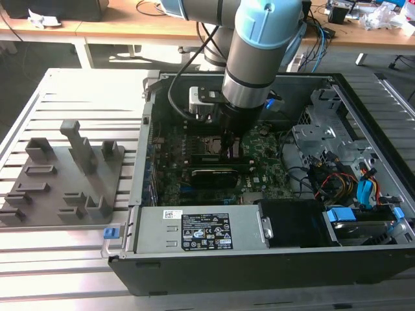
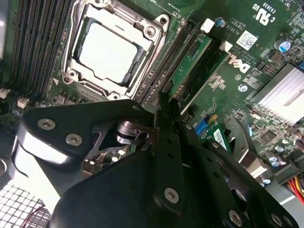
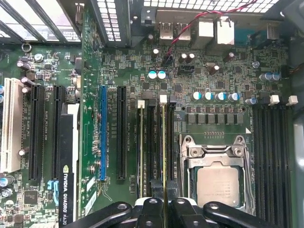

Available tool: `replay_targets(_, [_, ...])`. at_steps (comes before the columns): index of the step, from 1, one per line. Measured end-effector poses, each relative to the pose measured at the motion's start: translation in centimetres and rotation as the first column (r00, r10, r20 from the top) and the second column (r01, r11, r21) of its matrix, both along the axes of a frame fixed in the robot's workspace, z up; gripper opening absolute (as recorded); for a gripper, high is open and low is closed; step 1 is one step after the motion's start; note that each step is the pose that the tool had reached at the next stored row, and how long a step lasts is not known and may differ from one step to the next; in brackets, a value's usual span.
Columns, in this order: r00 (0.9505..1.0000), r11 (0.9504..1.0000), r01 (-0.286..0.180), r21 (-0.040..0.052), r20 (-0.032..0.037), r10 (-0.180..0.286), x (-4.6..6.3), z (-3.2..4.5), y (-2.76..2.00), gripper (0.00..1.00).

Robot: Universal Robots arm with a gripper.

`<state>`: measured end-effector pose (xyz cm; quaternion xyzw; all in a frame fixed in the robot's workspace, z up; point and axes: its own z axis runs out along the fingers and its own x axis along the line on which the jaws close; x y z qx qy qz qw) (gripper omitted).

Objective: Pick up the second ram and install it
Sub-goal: 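Insert the second ram into the second slot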

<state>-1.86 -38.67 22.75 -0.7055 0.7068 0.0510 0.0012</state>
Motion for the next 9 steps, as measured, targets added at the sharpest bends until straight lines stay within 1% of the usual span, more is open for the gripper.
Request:
replay_targets(4, [1.0000, 1.0000, 0.000, 0.0002, 0.0002, 0.000, -0.06, -0.22, 0.03, 0.13])
replay_targets(9, [1.0000, 1.0000, 0.000, 0.0002, 0.0000, 0.000, -0.18, -0.41, 0.30, 0.13])
